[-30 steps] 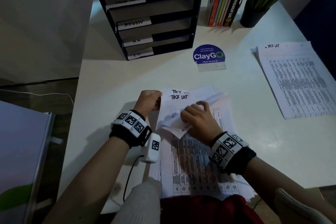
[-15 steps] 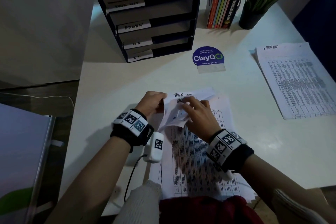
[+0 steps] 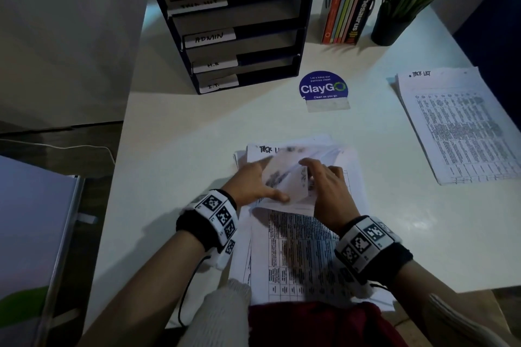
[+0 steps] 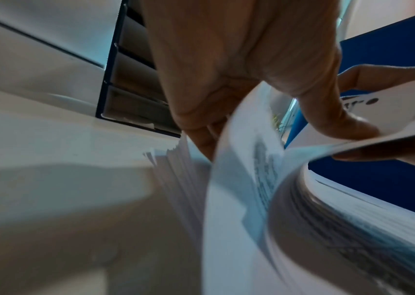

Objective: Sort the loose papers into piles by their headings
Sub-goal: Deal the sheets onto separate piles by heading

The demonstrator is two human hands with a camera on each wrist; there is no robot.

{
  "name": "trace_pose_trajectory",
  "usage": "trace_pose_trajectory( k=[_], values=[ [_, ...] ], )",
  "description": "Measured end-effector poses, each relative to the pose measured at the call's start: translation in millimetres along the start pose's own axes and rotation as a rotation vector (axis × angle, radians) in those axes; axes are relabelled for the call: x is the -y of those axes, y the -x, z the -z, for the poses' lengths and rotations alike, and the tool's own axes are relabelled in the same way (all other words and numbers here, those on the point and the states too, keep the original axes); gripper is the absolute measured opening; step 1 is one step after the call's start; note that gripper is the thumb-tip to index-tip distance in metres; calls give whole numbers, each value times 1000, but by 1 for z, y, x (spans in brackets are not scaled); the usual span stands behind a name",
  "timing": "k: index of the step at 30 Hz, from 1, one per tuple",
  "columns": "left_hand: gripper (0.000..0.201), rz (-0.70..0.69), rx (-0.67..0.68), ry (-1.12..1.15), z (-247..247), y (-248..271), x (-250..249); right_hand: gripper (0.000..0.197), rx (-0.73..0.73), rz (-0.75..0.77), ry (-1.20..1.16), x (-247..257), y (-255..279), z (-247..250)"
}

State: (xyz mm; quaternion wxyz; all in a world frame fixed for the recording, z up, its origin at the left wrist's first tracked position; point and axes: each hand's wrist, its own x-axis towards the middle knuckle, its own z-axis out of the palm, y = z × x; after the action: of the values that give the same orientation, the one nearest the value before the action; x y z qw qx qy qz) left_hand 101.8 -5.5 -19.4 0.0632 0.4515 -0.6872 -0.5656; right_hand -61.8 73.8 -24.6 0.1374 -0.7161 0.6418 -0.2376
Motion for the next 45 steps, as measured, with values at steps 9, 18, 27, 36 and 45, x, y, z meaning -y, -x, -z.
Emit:
trace_pose_trajectory(
  k=[9,18,27,36,45],
  values=[
    [103,-67,116,1,11,4,-5,103,-35,12,-54,-4,-1,2],
    [32,80,-288,34,-11,-7,5,49,-113,-191,-30,1,-27,7],
    [104,-75,-447,-13,-19,1,-20,35,-92,-242,-41,1,-75,39],
    [5,-57,-603,417,1,-7,-54,66,-560,-616,-317,-40,-71,81],
    [14,-85,-523,496,-4,-38,-102,27,-415,-617,-670,-68,-39,101]
  ],
)
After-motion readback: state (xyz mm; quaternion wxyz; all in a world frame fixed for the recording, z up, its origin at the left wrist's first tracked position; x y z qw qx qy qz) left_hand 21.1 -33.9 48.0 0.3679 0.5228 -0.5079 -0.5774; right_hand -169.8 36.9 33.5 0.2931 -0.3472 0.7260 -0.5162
